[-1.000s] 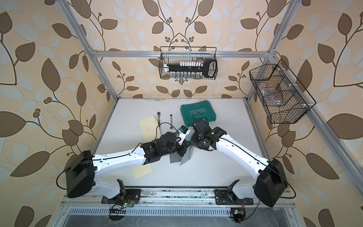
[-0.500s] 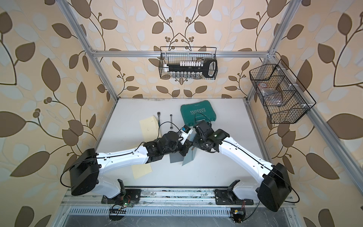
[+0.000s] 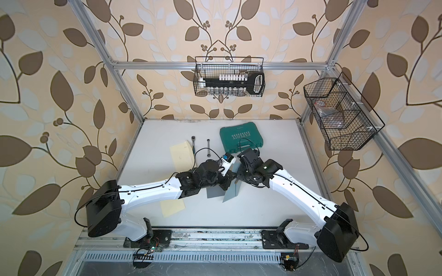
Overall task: Open the envelope
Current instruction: Open the envelope flap on the envelope.
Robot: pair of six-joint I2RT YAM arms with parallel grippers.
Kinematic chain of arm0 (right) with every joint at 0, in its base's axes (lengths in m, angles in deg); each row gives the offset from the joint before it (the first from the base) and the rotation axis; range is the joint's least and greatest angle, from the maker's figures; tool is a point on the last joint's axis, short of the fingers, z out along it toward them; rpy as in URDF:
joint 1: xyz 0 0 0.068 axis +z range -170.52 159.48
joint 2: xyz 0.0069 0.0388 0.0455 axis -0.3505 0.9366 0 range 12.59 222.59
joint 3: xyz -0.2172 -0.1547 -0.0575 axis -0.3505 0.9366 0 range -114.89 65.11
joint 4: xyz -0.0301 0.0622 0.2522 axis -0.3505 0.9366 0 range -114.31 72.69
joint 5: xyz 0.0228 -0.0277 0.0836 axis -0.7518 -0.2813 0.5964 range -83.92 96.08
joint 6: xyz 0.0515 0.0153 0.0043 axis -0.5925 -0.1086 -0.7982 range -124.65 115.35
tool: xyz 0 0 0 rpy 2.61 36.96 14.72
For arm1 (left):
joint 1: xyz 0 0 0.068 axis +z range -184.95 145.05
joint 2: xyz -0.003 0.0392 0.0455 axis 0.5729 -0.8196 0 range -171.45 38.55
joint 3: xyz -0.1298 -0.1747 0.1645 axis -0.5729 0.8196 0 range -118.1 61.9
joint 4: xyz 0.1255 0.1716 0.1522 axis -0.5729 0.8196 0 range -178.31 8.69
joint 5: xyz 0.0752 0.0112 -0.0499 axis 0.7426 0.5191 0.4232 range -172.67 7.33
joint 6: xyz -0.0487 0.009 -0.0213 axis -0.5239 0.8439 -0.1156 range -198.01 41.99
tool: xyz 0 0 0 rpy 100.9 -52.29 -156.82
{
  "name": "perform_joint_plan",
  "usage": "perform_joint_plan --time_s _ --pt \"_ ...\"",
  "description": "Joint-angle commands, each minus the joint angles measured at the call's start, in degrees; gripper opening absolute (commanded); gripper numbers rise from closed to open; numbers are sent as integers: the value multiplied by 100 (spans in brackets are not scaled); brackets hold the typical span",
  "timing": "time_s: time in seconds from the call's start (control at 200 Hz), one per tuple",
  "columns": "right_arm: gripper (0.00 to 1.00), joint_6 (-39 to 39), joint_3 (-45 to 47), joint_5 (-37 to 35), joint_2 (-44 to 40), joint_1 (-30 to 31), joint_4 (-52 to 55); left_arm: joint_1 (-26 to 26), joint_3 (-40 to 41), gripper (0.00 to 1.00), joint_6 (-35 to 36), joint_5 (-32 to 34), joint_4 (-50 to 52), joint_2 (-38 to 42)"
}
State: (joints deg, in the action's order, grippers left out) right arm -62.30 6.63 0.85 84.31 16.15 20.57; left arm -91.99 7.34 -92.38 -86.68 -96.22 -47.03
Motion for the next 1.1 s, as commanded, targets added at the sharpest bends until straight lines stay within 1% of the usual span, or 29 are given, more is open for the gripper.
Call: perform_joint_plan --time_s 0.0,0.22,0.65,0.925,1.095 --pt "13 -25 115 -214 -80 -23 134 -44 -221 0 -83 -15 -186 68" --pt "12 -36 125 -289 -80 -37 205 -53 -230 0 -84 10 -203 27" --pt "9 -36 124 -364 -43 -40 216 -53 -239 0 -66 55 -168 15" --pt "9 -29 119 -309 -20 -43 187 -53 -248 0 -83 11 -159 -2" --pt "12 -60 125 -296 -19 -39 153 -53 -276 0 -66 -116 -142 -12"
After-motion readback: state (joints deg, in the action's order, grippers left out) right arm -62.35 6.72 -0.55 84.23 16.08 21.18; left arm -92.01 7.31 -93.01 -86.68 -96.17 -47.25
